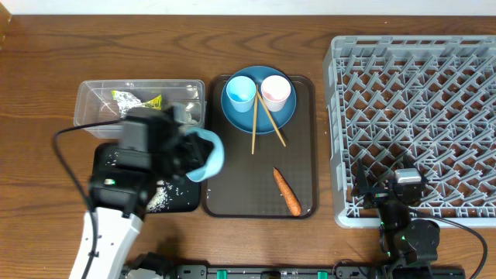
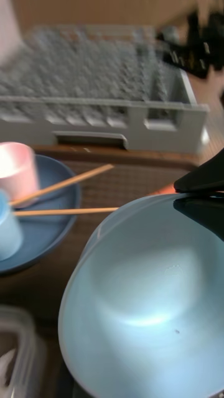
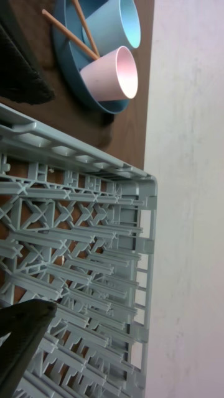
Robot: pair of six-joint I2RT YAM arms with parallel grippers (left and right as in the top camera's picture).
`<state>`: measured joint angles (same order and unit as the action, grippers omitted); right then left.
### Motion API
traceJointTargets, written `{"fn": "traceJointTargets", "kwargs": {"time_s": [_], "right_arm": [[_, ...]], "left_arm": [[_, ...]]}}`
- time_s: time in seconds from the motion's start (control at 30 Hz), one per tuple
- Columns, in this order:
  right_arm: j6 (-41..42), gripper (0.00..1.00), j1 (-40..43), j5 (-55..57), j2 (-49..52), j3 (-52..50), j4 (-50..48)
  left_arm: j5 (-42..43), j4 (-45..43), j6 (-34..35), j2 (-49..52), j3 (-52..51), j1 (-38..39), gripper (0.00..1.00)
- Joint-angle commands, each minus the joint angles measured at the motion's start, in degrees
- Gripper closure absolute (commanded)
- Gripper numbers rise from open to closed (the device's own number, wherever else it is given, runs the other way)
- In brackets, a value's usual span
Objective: Sort waste into correct bins and load items into the dishwasher rack
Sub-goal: 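Carry the empty bowl back and set it on the brown tray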
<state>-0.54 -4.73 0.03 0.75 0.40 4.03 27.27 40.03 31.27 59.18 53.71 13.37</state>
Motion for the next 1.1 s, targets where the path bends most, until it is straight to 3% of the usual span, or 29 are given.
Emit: {"fn": "traceJointTargets", "kwargs": {"time_s": [0.0,0.1,0.3,0.63,0.83,1.0,1.07], "right_arm": [[-0.61,0.01,1.03,0.17,0.02,-0.09,0.26],[-0.61,0.01,1.03,0.17,0.02,-0.09,0.26],[-0.61,0.01,1.03,0.17,0.02,-0.09,0.26],[-0.61,0.01,1.01,0.17,0.02,-0.09,0.26],[-0.61,0.01,1.03,0.17,0.02,-0.09,0.26],[-0.61,0.01,1.01,0.17,0.02,-0.09,0.26],[-0.61,0.01,1.03,0.17,0.02,-0.09,0.26]], "left_arm": [[-15.87,-0.07,3.5,0.61,0.74,9.31,0.94],[-21.05,-0.04,5.53,2.54,0.74,16.7,0.94],[-22.43,-1.22,6.14,11.52,0.72,26.53,0.94],[-22.49,-7.93,7.02,23.45,0.74,33.83,0.94],[-24.98,-7.13,6.99,26.32,0.72,34.99,0.93],[-25.0,-6.6,6.95,26.53,0.74,34.97,0.45],[-24.98,-6.88,6.95,26.53,0.74,34.93,0.42]]}}
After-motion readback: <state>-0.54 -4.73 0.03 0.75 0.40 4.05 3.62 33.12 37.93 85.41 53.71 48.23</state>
